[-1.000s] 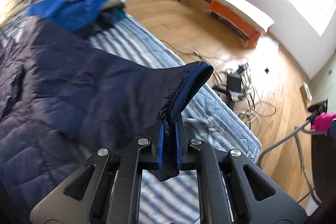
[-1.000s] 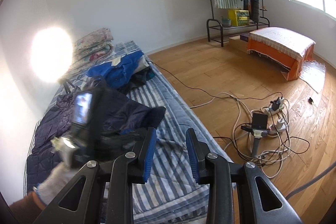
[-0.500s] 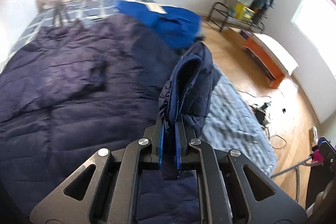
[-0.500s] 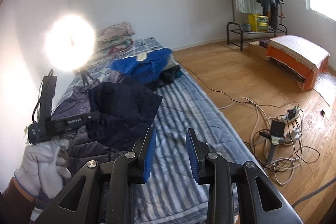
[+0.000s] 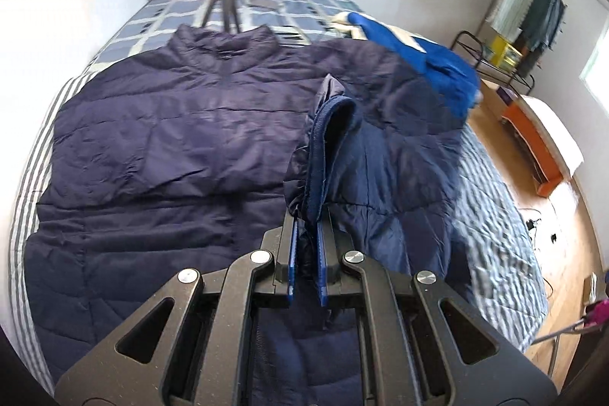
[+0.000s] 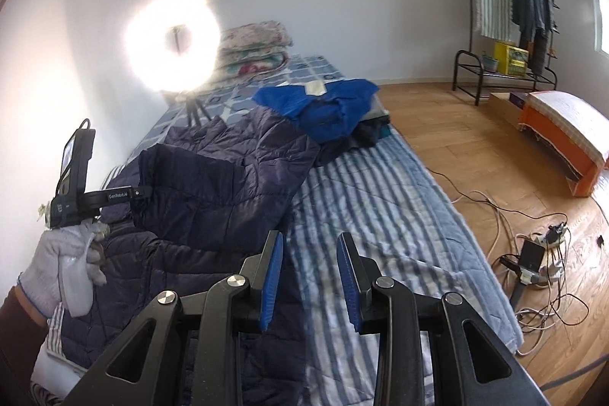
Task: Fold large clothes
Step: 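Grasp the other sleeve cuff with the left gripper and fold it across the body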
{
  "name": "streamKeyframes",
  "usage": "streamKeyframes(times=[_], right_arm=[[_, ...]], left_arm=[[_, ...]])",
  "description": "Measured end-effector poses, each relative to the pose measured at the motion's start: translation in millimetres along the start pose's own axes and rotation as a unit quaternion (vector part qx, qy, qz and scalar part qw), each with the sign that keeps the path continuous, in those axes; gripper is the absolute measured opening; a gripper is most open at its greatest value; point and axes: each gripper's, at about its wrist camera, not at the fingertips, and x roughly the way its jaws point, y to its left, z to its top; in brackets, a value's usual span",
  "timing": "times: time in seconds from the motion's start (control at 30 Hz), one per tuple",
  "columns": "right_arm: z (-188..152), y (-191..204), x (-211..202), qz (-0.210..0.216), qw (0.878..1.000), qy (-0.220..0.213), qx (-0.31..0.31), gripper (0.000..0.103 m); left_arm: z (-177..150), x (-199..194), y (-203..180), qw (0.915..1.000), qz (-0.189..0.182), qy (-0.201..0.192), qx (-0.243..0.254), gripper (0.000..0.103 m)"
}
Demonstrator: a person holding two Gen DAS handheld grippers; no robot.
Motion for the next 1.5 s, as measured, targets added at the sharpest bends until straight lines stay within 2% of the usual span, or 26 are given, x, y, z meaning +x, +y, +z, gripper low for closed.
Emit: streamKeyframes(times=[0.27, 0.57, 0.73, 1.0, 1.3, 1.5], right_arm=[[-4.9, 30.6, 13.6, 0.003, 0.999, 0.014, -0.041, 0.03], [-5.7, 54.9, 22.8, 0.022, 0.998, 0.027, -0.059, 0.03], [-7.3, 63.8, 29.4, 0.024, 0.996, 0.035, -0.075, 0.03], [-6.9, 68.1, 36.9, 0.026, 0.996, 0.044, -0.074, 0.03], [-10.5, 88.8, 45.8, 0.034, 0.993, 0.054, -0.098, 0.03], [-10.2, 88.7, 51.3, 0.037, 0.993, 0.06, -0.096, 0.03]], left_arm=[[6.0, 24.6, 57.5, 0.9995, 0.02, 0.004, -0.023, 0.006], [22.4, 41.2, 135.1, 0.9957, 0.043, -0.011, -0.081, 0.006], [37.3, 46.6, 184.1, 0.991, 0.063, -0.03, -0.114, 0.006], [48.0, 71.8, 248.3, 0.9817, 0.083, -0.034, -0.168, 0.006], [54.3, 112.0, 264.1, 0.9816, 0.077, -0.021, -0.174, 0.006], [55.5, 122.7, 264.7, 0.9808, 0.109, -0.013, -0.162, 0.009]])
